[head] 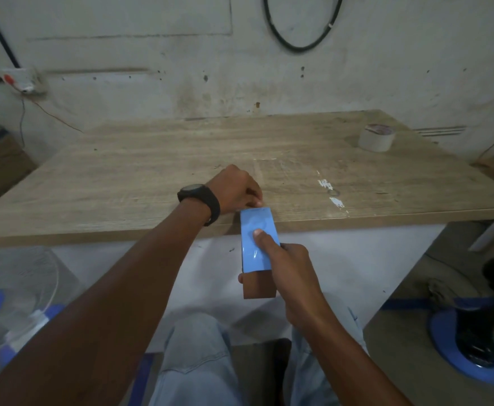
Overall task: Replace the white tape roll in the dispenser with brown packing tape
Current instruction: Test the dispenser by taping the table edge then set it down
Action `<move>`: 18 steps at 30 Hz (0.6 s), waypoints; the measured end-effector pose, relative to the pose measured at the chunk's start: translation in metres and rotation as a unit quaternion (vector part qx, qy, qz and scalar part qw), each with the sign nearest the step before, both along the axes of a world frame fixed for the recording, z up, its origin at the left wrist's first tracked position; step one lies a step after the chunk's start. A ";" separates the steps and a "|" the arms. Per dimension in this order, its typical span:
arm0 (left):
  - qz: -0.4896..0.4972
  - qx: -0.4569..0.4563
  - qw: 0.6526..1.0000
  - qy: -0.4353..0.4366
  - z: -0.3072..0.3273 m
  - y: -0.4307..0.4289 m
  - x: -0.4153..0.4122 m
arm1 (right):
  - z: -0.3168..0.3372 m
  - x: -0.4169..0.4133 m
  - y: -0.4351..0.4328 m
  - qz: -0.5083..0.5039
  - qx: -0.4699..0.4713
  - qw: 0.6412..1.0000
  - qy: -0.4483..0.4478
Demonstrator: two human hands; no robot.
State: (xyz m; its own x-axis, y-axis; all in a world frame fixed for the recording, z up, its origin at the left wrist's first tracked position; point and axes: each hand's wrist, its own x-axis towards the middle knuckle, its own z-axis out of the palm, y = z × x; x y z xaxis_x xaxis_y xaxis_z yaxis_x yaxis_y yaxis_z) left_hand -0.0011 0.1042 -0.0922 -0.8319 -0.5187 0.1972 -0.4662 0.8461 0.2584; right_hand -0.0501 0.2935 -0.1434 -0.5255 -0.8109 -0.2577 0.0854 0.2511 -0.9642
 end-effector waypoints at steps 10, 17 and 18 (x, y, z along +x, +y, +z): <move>0.003 0.010 1.000 0.013 -0.004 -0.001 0.006 | 0.007 0.001 0.005 0.021 0.023 0.999 0.022; 0.002 0.014 1.000 0.025 -0.008 -0.003 0.007 | 0.001 0.003 0.018 0.045 0.047 0.998 0.011; -0.001 0.011 1.000 0.027 -0.009 -0.003 0.008 | 0.001 0.002 0.019 0.048 0.051 0.998 0.000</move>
